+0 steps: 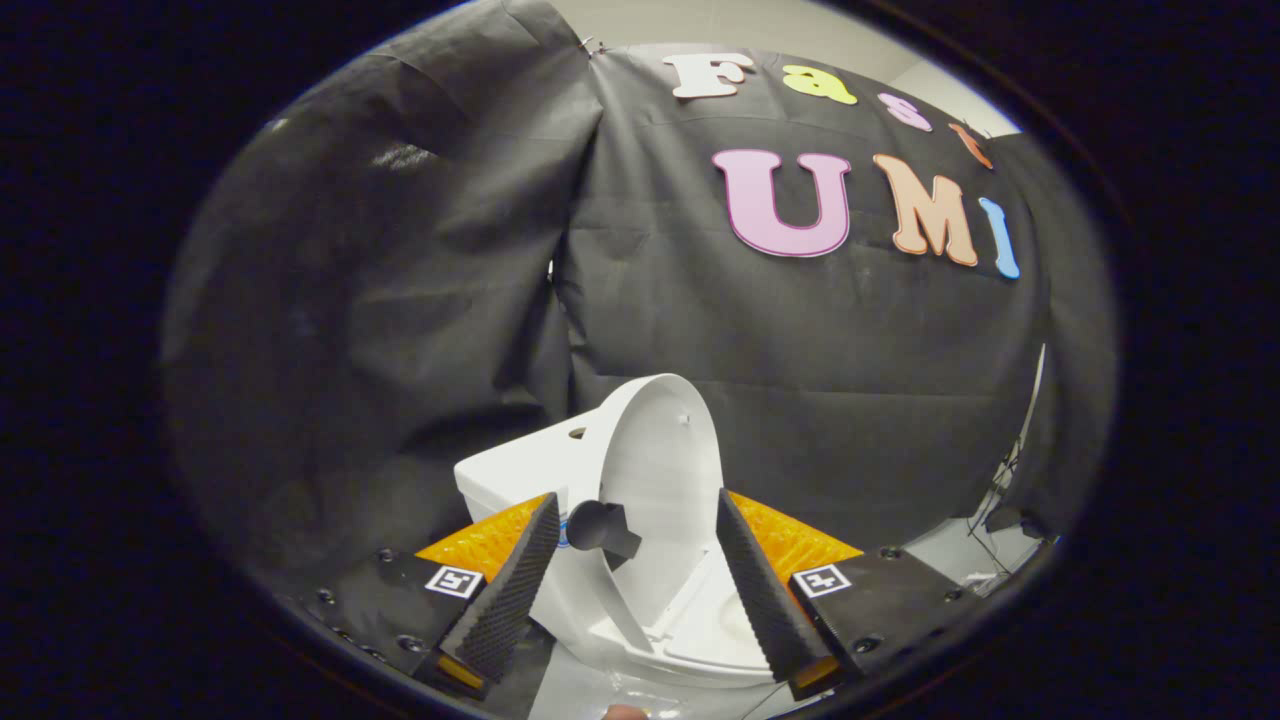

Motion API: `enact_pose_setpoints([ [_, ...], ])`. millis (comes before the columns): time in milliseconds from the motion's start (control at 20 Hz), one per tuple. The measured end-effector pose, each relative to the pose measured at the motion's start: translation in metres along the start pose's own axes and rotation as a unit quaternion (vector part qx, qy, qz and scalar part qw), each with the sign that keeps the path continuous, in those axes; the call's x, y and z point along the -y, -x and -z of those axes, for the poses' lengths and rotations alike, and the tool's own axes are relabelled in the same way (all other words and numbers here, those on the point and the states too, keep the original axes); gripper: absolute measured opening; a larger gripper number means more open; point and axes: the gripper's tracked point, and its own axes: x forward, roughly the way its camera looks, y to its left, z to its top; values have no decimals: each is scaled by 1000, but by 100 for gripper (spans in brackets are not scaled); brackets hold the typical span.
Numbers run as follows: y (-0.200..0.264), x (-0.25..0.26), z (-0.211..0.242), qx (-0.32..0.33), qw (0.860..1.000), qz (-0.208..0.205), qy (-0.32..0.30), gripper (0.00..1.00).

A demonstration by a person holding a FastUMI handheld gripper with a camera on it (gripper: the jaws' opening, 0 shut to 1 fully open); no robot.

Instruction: Open the toilet lid.

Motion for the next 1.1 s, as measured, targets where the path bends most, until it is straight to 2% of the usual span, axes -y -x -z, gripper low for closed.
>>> enact_pose_setpoints([
  [200, 17, 22, 13, 3, 1000, -15, 19, 97],
  [450, 35, 77, 26, -6, 1000, 12, 6, 98],
  [600, 52, 87, 30, 5, 1000, 3, 1, 98],
  [700, 66, 103, 32, 27, 999, 17, -2, 97],
  [900, 71, 121, 58, 25, 998, 42, -50, 97],
  [1100, 62, 135, 59, 32, 996, 68, -50, 97],
])
